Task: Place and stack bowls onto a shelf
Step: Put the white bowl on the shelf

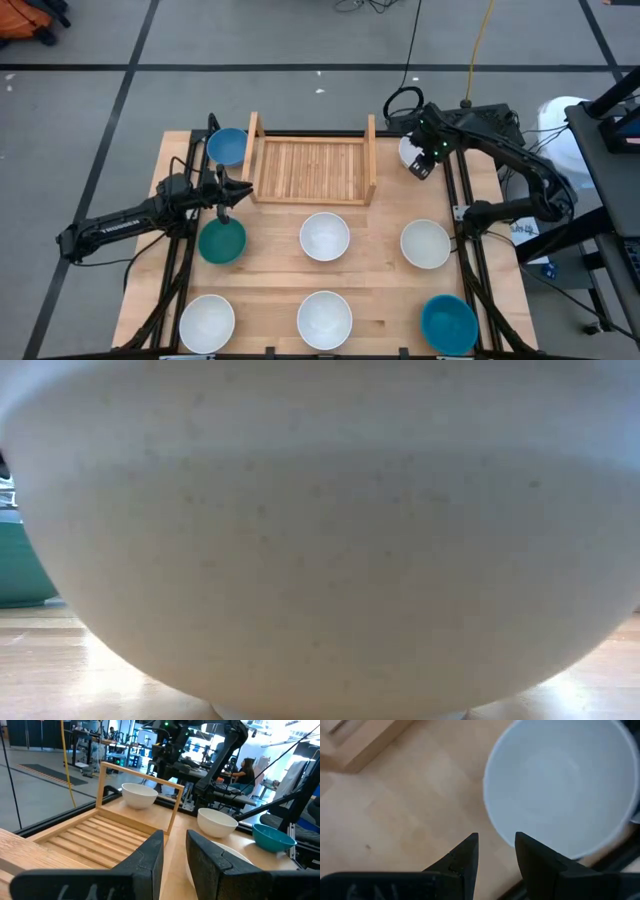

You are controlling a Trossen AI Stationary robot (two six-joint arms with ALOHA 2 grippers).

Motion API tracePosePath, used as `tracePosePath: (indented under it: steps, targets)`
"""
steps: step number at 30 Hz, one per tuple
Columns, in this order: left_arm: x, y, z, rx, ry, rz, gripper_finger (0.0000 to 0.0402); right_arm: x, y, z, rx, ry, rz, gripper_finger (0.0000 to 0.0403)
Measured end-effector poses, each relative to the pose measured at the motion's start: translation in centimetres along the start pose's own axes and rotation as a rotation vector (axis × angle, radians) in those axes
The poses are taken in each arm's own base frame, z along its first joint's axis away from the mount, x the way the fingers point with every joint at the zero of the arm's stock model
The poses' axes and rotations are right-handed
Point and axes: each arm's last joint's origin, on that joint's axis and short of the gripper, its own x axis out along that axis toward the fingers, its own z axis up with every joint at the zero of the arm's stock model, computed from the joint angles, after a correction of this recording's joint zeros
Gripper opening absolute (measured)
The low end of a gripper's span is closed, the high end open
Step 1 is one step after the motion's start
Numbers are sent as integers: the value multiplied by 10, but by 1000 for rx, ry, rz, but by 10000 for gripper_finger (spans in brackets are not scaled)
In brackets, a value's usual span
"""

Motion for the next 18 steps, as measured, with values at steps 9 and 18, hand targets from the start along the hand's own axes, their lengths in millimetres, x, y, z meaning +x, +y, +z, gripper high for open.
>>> tracePosePath:
  steps: [9,18]
  targets:
    - [0,0,0,-3,0,0,88,19,-2,8,-112,77,45,123]
    - [0,0,0,-3,1,0,88,33,-8,16,-147,91,42,123]
